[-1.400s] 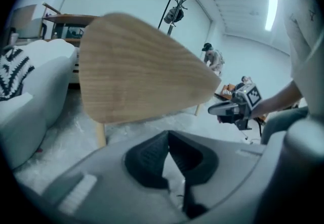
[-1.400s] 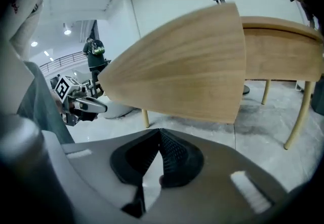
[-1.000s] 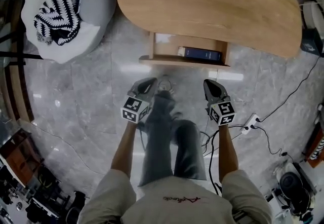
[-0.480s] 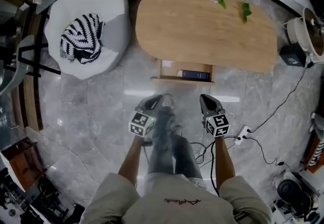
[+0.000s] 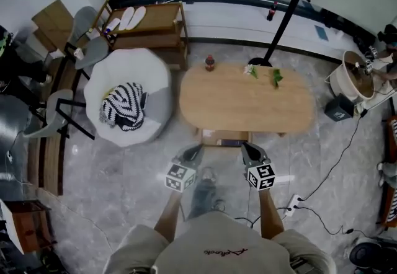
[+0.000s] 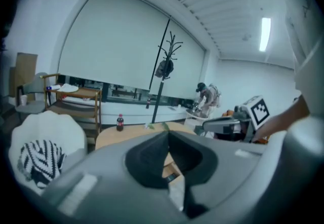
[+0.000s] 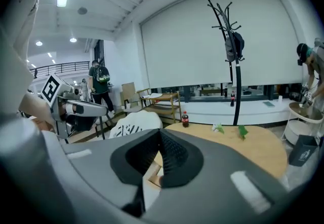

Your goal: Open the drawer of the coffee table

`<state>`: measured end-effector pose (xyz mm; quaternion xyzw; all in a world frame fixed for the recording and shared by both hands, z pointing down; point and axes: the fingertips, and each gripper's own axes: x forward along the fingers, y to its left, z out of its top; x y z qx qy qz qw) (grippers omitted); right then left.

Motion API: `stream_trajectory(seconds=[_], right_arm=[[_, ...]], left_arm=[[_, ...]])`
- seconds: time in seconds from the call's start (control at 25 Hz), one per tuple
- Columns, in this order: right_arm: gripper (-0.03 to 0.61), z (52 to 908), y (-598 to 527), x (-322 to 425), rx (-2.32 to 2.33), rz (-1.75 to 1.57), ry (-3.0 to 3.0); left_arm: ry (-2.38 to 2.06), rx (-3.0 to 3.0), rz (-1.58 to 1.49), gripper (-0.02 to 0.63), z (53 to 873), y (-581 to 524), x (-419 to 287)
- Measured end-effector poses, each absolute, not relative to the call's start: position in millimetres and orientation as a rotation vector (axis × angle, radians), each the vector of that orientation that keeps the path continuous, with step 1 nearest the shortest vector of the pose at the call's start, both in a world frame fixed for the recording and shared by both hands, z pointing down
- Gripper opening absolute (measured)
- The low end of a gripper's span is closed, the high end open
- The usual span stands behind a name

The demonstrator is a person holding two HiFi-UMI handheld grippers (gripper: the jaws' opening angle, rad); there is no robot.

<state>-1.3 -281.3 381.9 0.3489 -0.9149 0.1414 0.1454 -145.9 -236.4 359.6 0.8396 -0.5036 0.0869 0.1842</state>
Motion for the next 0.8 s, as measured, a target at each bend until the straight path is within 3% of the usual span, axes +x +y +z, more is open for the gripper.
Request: stream_trajectory(seconds=[0.28,0.8], right_arm=[[0.005,295,-251,12,1.082,0.289,-2.711],[0.005,209,-186,69,1.200,0.119,-2.782]], left_arm=[[-1.482,2.452,0.166,0.003,278,-214,-141],[-1.565,2.591,0.072,0.003,183,-162,-101]])
